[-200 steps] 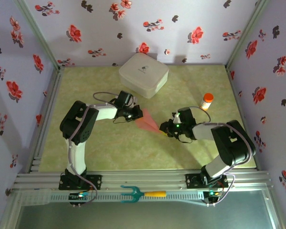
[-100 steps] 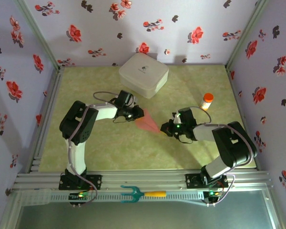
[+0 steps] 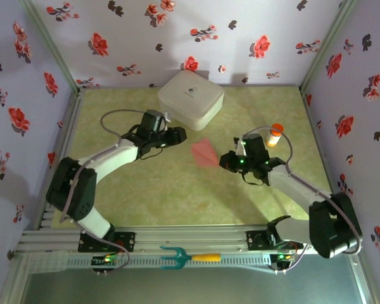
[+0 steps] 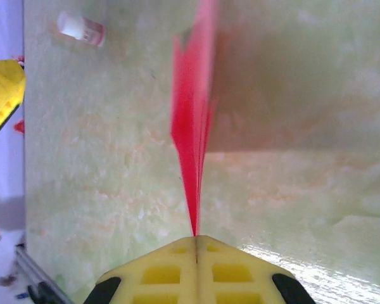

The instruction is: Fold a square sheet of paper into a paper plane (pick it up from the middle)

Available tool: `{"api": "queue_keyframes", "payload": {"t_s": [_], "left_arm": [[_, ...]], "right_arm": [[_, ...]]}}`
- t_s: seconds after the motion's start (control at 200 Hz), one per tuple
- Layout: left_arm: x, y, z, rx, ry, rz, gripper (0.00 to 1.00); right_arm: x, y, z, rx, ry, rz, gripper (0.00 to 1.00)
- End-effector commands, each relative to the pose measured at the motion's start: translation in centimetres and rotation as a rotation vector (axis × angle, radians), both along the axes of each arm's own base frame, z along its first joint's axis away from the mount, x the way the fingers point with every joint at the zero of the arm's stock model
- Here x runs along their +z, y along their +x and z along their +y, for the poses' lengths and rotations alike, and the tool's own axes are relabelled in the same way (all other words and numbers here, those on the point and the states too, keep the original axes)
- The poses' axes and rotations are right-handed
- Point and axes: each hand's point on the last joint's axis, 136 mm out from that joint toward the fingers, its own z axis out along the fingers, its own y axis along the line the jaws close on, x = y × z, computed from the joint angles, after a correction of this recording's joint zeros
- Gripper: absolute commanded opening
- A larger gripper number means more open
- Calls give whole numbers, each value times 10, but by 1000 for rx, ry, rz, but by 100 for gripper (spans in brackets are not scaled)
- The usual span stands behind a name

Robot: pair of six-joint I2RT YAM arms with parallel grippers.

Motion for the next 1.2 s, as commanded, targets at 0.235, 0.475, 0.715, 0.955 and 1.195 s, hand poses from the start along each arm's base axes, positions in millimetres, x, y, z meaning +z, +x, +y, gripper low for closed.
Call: {"api": "queue_keyframes", "payload": {"t_s": [0.235,0.475,0.715,0.955,1.195], "left_arm": [[9,-5,53,162,129,-119,55],[15,-9,82,269,159,-156,55],[20,-16,113,361,158,-175,55],[21,-21,132,422,148,-178,55],[17,-22,130,408,144,-155,55]], "right_arm": [[38,-9,-42,28,-610,-267,0],[67,-1,-52,-22,-1130,-501,0],[38,-7,-26,169,-1324,-561,0],[-20,-43,43,536,-1135,-433,2],[-45,-75,78,687,-901,-313,17]]}}
